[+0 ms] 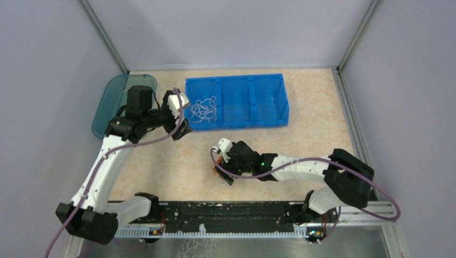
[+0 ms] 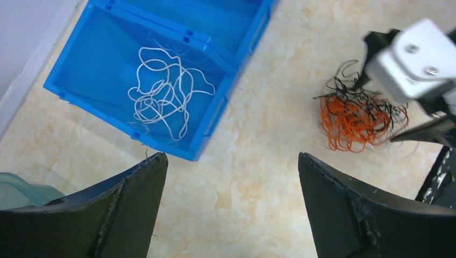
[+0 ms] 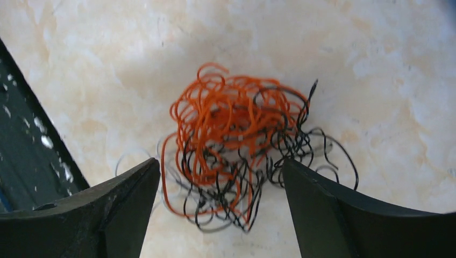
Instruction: Untangle the cables
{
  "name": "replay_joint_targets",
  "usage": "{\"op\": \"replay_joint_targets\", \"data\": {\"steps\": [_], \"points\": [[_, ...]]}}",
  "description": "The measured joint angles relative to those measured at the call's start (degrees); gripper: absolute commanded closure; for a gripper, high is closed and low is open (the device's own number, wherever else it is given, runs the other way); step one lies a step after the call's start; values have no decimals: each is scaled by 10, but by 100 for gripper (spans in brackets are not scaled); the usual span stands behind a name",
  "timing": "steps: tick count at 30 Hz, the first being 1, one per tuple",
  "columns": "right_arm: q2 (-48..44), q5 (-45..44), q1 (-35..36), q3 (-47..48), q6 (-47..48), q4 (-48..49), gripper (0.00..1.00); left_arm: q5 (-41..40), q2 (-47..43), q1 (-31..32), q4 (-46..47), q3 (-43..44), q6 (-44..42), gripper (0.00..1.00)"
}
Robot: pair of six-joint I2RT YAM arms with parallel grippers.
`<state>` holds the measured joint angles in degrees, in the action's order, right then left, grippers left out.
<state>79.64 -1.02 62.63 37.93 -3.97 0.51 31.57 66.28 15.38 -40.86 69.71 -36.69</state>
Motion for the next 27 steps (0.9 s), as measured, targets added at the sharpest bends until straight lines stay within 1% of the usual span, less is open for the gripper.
{"op": "replay_joint_targets", "data": {"steps": [2, 6, 8, 10, 11, 12, 15, 17, 20, 22, 23, 24, 27], "points": [[32, -2, 0, 24, 4, 16, 24, 10, -41, 0, 8, -39, -6, 3], [83, -24, 0, 52, -8, 50, 41, 38, -117, 0, 13, -106, -43, 4], [99, -44, 1, 54, -26, 61, 53, 48, -132, 0, 15, -122, -64, 5], [108, -69, 1, 54, -50, 66, 71, 57, -143, 0, 19, -140, -85, 6], [113, -84, -1, 54, -67, 66, 78, 60, -148, 1, 20, -150, -95, 6], [116, -101, -3, 54, -91, 65, 80, 63, -153, 2, 23, -161, -105, 6], [118, -160, -15, 60, -175, 45, 64, 72, -168, 11, 24, -191, -141, 7], [115, -202, -22, 62, -239, 33, 60, 77, -174, 22, 24, -206, -160, 7], [93, -241, -27, 55, -316, 17, 54, 83, -178, 48, 30, -226, -187, 8], [65, -260, -28, 47, -360, 8, 45, 83, -179, 73, 37, -242, -202, 9], [48, -268, -28, 43, -377, 4, 39, 82, -178, 88, 40, -251, -209, 9], [34, -274, -29, 40, -387, 3, 37, 81, -177, 101, 42, -258, -215, 9], [-25, -282, -37, 22, -401, 5, 34, 76, -175, 133, 49, -278, -238, 10]]}}
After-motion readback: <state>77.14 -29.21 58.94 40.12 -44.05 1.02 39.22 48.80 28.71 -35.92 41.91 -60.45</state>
